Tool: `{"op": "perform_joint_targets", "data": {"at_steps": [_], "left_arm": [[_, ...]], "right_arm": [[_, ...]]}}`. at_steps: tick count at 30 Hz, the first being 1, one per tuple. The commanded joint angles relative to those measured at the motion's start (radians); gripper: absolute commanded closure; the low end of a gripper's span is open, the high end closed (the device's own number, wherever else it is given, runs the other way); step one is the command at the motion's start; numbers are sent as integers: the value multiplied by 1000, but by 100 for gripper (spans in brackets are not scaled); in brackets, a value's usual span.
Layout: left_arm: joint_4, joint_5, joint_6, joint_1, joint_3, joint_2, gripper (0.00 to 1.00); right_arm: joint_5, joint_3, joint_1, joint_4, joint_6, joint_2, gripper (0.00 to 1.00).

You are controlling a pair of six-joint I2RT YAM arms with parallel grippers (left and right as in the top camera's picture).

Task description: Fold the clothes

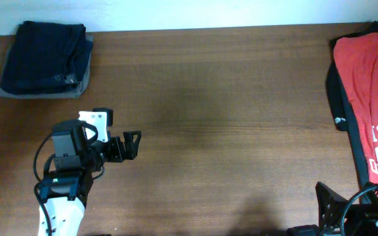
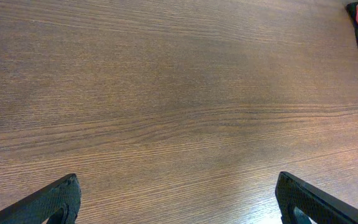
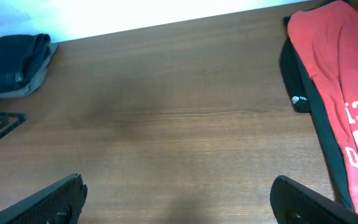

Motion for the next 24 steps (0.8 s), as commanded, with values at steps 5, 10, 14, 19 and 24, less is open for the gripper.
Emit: {"op": "perform_joint_targets", "data": {"at_steps": [5, 10, 14, 19, 24], "left_arm": [[5, -4, -9, -4, -5, 5, 0], [5, -4, -9, -4, -5, 5, 0], [5, -4, -9, -4, -5, 5, 0], [5, -4, -9, -4, -5, 5, 0], [5, -4, -9, -4, -5, 5, 0]], "right_arm": [[23, 0, -75, 0, 8, -58, 1], [23, 0, -125, 0, 8, -111, 1], [50, 0, -145, -23, -3, -158, 1], [68, -89, -145, 42, -3, -240, 1], [79, -349, -169, 240, -55, -349, 1]]}}
